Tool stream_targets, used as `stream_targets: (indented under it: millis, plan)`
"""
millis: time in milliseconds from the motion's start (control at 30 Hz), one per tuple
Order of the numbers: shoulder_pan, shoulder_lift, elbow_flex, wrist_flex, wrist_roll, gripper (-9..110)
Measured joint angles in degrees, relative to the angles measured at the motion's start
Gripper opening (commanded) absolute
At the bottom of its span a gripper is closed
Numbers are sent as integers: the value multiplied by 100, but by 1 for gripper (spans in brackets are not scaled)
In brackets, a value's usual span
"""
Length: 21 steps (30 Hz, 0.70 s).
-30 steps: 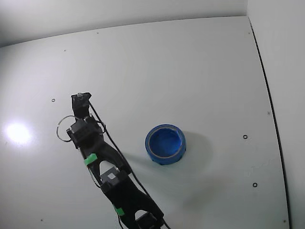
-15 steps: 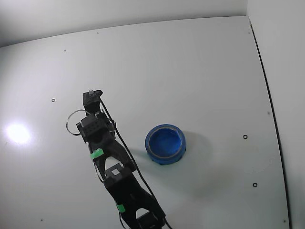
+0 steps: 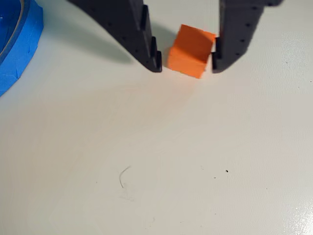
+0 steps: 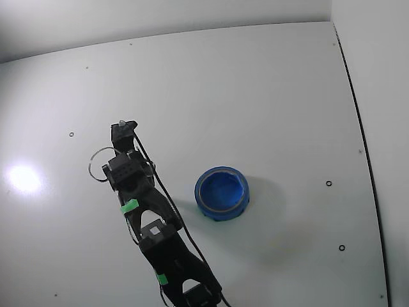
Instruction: Grasp a block and put it in the bin.
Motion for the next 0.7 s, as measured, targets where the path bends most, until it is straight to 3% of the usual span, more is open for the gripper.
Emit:
stream_targets:
  millis: [300, 700]
  plan:
    - [0, 0, 0, 0, 0, 1]
    - [-9, 149, 492, 0, 0, 19]
